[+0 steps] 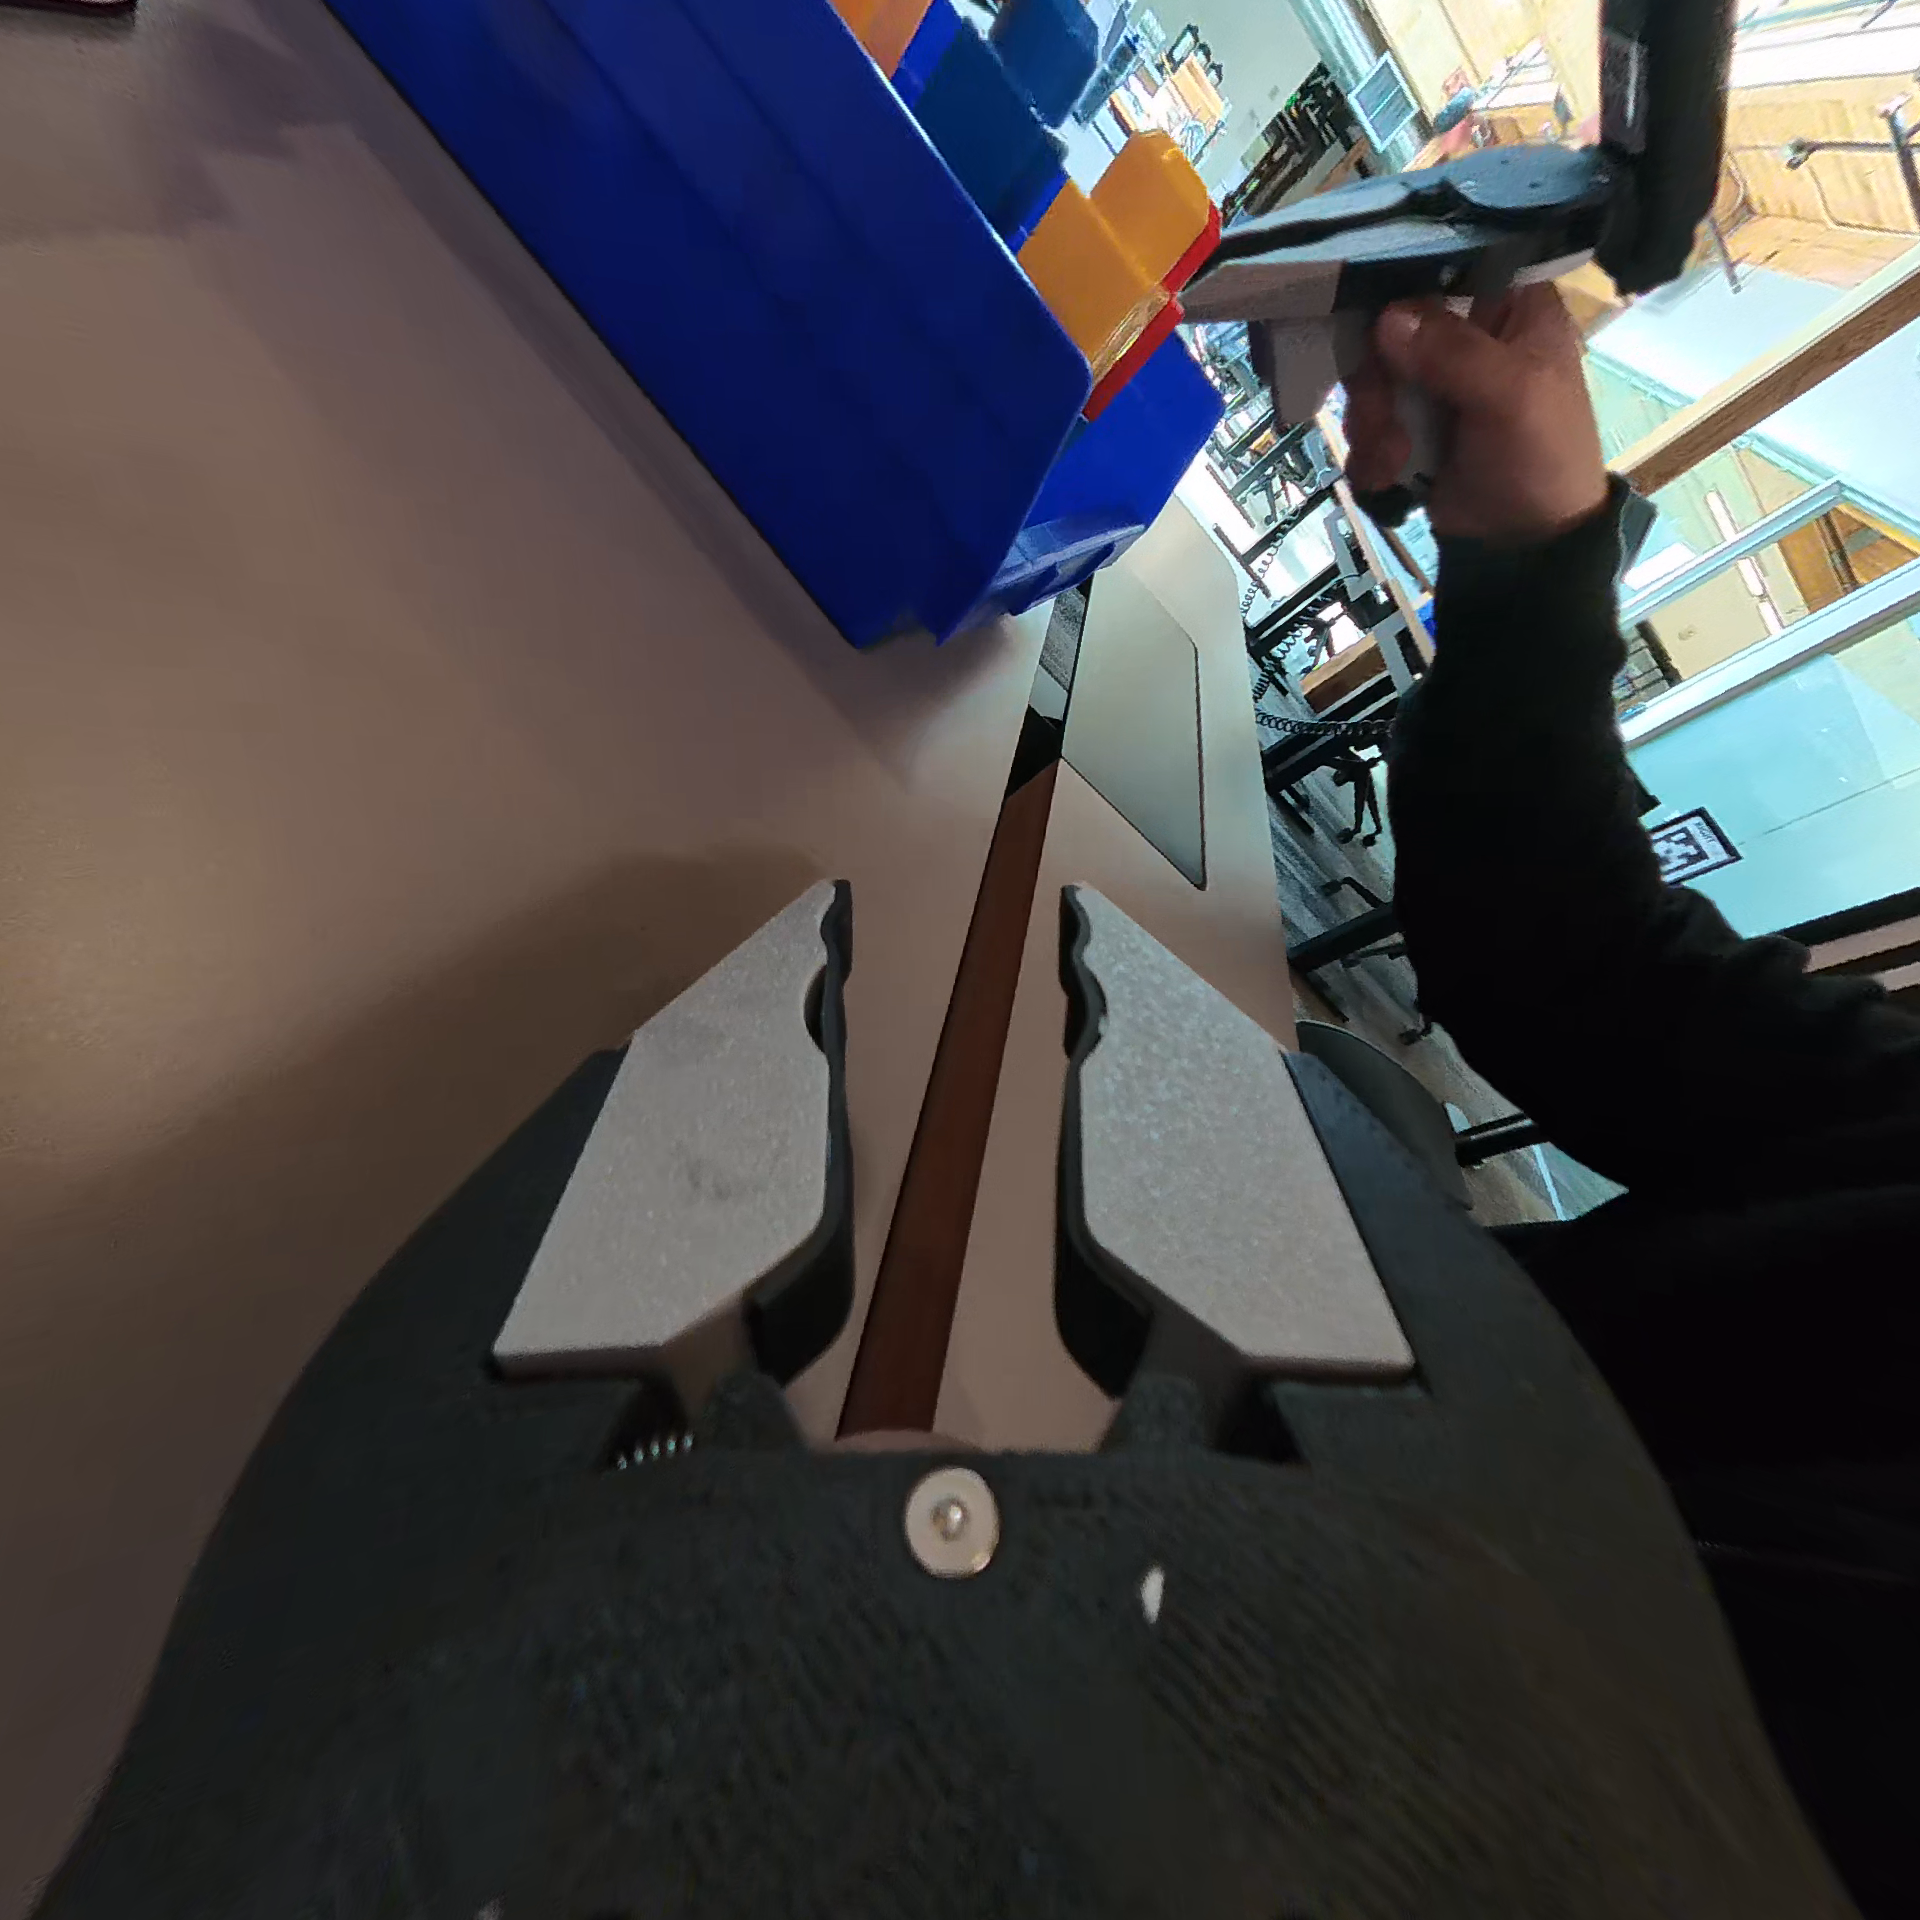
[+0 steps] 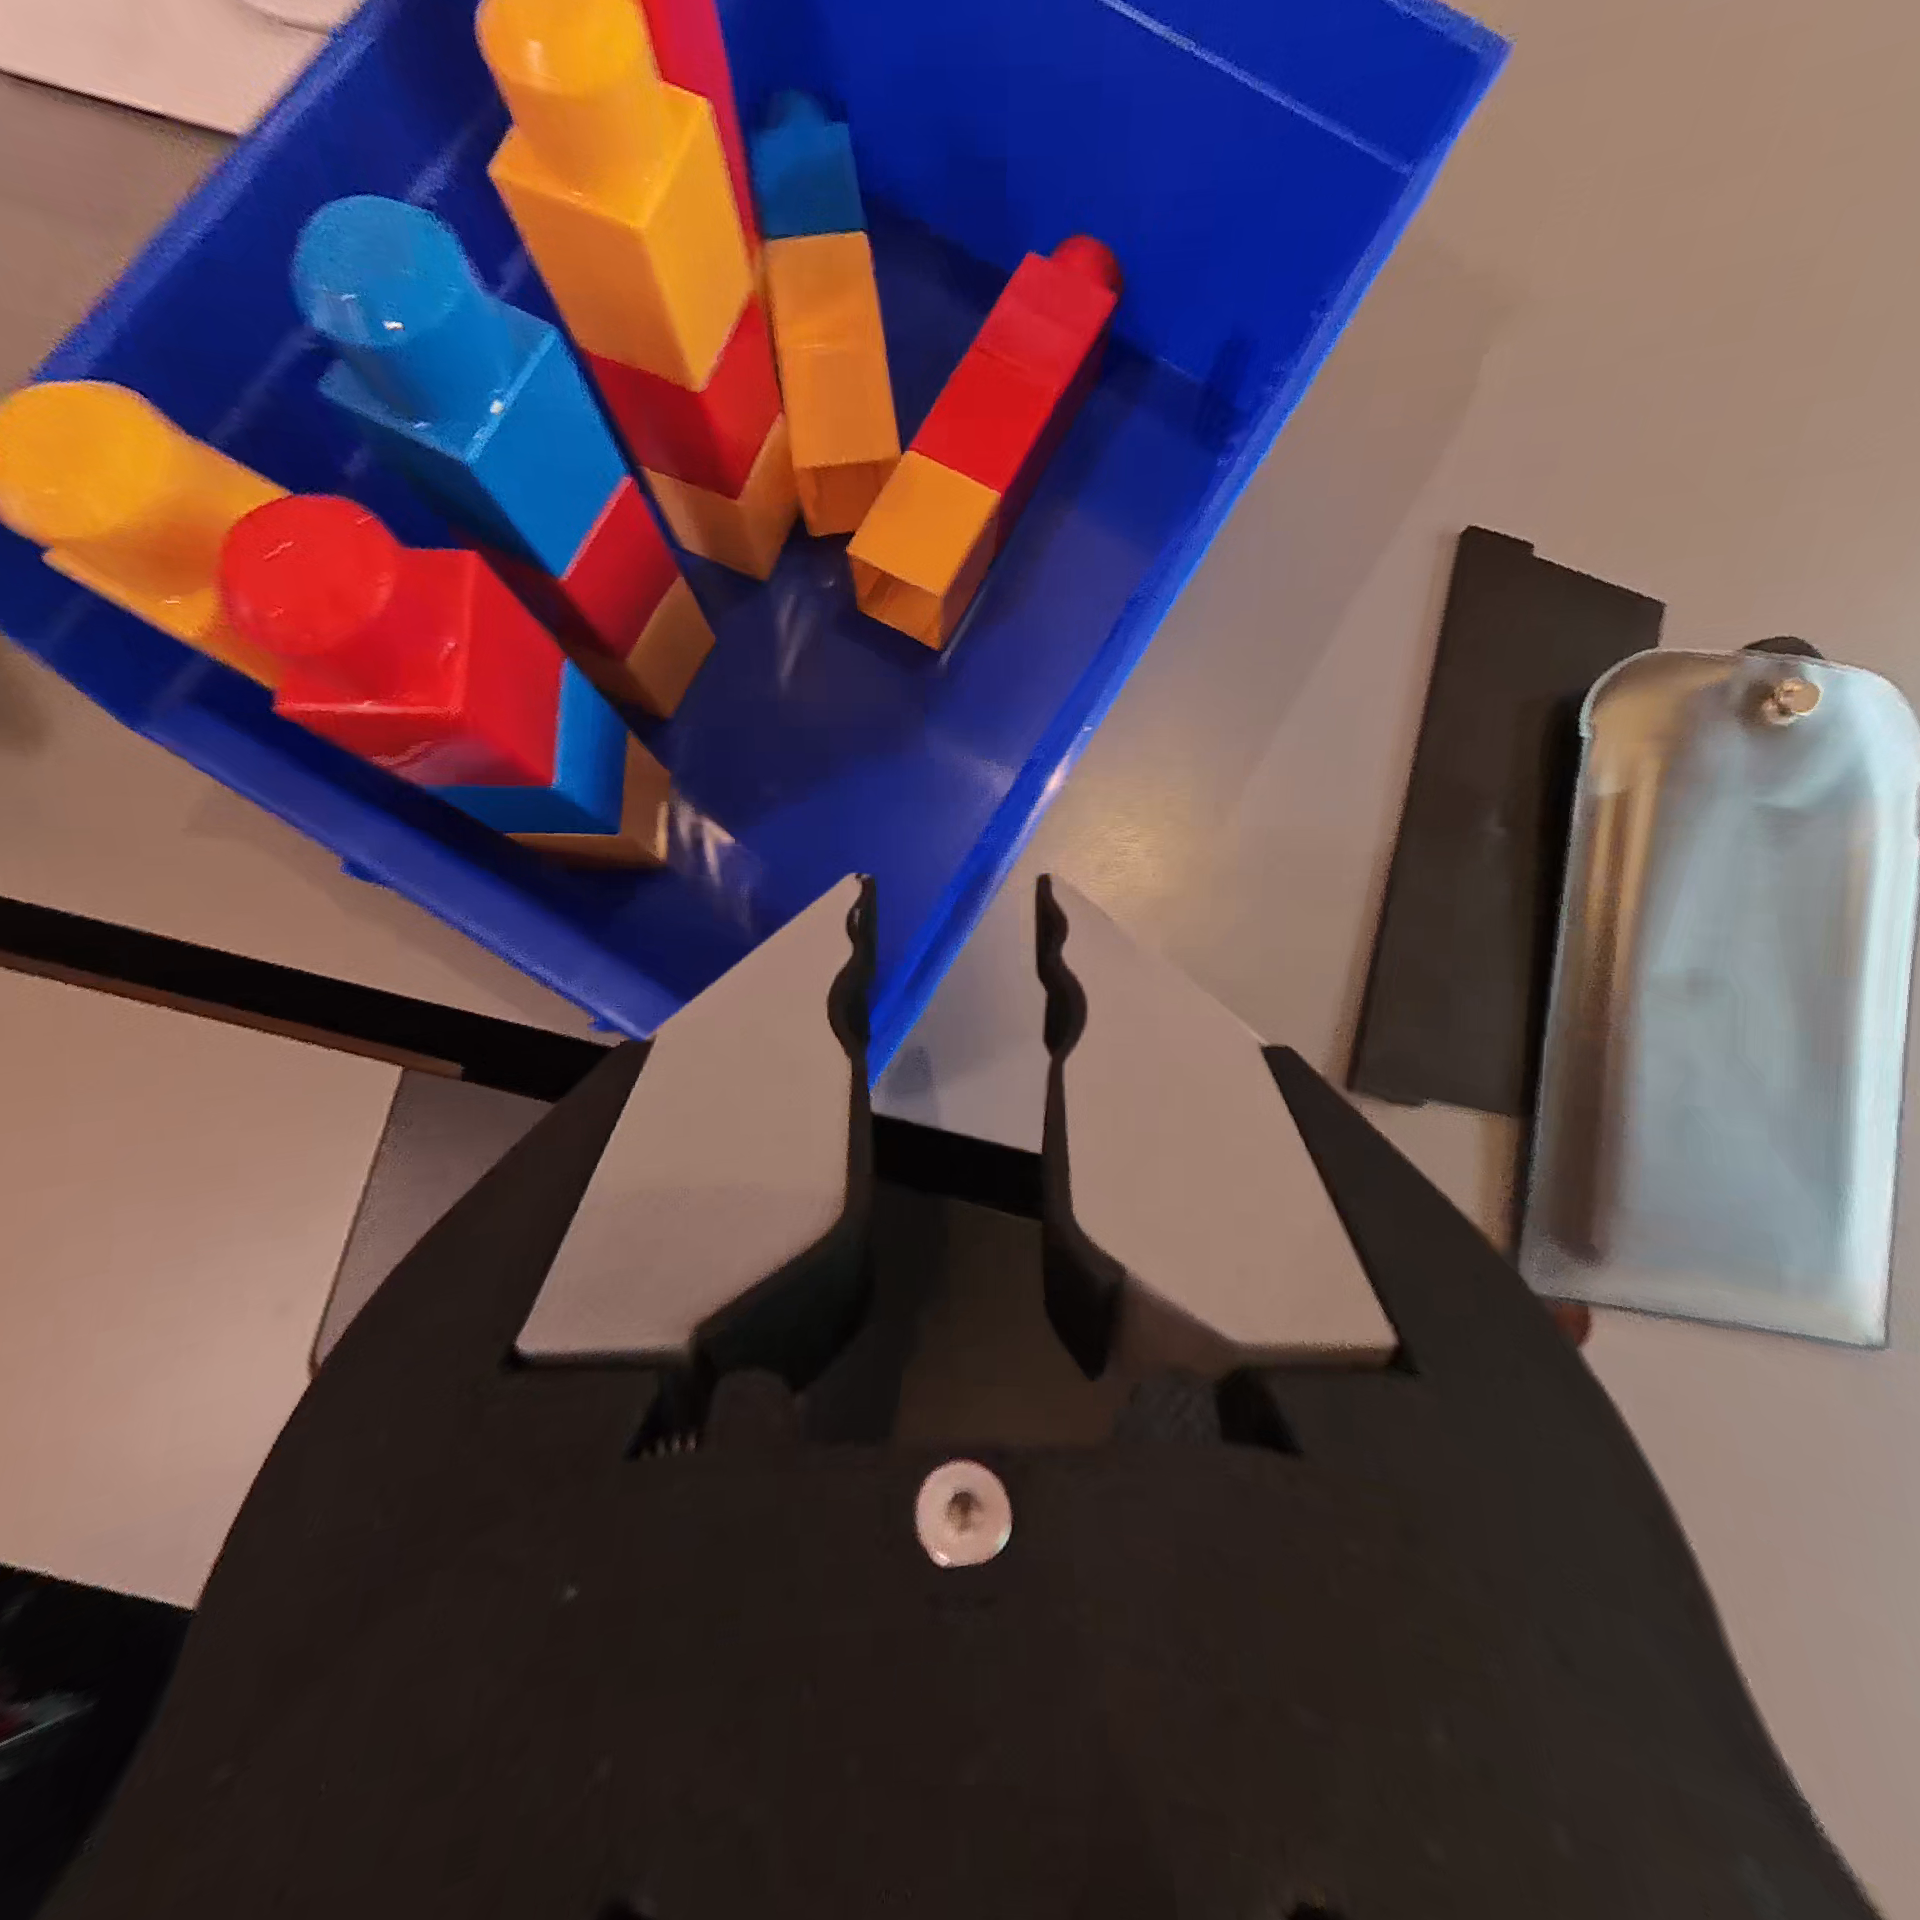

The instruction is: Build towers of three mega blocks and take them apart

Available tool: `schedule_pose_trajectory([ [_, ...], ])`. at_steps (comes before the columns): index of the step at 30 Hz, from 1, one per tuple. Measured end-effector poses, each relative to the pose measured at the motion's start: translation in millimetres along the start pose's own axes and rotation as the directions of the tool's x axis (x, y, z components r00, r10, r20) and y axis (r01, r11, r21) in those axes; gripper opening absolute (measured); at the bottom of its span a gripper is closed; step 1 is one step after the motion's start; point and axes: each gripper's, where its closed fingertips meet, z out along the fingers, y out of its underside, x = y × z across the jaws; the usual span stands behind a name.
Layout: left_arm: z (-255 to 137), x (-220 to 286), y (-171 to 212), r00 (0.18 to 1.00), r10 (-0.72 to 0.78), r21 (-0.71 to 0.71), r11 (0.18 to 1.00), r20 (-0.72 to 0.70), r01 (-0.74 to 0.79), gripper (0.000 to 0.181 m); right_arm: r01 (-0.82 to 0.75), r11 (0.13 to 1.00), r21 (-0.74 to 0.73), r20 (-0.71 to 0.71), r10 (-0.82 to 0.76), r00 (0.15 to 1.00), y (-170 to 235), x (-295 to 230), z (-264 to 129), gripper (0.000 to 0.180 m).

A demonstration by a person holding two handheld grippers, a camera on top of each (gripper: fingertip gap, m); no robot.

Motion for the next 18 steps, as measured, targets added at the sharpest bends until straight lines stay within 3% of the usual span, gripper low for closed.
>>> schedule_pose_trajectory([
  [6, 3, 1, 3, 1.0, 0.009, -0.02, 1.0, 0.003, -0.009, 0.038, -0.025, 0.992, 0.121, -0.013, 0.026, 1.0, -65, 9, 14, 0.038],
  [9, 3, 1, 3, 1.0, 0.012, -0.022, 1.0, 0.002, -0.012, 0.038, -0.068, 0.997, 0.024, -0.012, 0.068, 0.998, -87, 6, 53, 0.054],
  [14, 2, 1, 2, 1.0, 0.005, -0.014, 1.0, -0.002, -0.005, 0.038, -0.171, 0.979, -0.11, -0.052, 0.166, 0.985, -104, 16, 123, 0.054],
  [18, 3, 3, 3, 1.0, 0.008, -0.024, 1.0, -0.011, -0.008, 0.038, -0.168, 0.974, -0.149, -0.141, 0.147, 0.979, -109, 33, 156, 0.051],
])
